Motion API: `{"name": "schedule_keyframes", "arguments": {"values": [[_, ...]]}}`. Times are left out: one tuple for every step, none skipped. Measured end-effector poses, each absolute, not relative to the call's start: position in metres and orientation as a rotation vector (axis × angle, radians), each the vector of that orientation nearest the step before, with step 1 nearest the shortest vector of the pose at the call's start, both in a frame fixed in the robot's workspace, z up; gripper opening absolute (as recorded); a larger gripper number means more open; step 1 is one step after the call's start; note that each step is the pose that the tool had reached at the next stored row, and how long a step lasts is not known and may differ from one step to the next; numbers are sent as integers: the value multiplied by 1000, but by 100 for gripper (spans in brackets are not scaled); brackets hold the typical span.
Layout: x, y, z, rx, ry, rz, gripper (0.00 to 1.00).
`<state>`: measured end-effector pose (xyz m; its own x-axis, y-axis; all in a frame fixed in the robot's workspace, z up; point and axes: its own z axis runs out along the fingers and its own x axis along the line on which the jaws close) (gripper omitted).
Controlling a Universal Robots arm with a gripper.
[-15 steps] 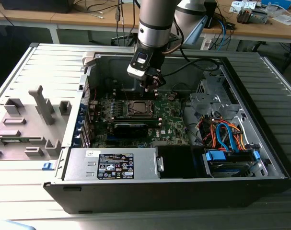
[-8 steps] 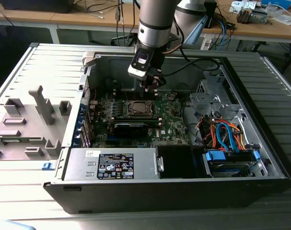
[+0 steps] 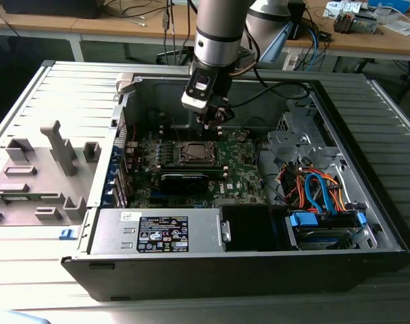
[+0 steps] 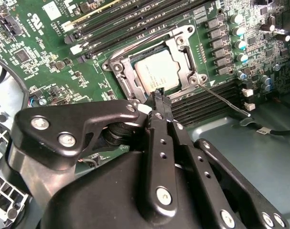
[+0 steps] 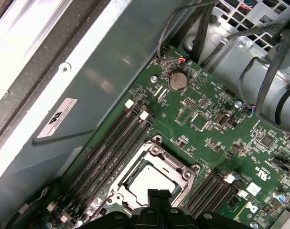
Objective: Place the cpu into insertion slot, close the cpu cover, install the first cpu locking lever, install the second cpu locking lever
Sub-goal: 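Install the first cpu locking lever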
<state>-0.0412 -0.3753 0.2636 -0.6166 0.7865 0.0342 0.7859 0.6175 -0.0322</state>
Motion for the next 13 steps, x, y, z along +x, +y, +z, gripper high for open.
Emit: {"name": "schedule_keyframes", "arguments": {"values": [[-41,-375,264,-1350,-2787,22,11],[-41,-375,264,-1347,-2788,21,11],[-41,-375,264,-1341,-2791,21,11],[-41,-375,264,-1335,-2794,21,11],[-41,-375,264,-1328,-2797,20,11],[-41,-375,264,-1325,-2798,20,11],[-41,-375,264,-1322,-2800,20,11],[-41,-375,264,-1314,-2803,19,11],[-41,-375,264,-1310,-2805,19,11],[-41,-375,264,-1305,-2807,19,11],[-41,-375,264,-1297,-2811,19,11],[-41,-375,264,-1293,-2812,19,11],[-41,-375,264,-1290,-2814,18,11]]}}
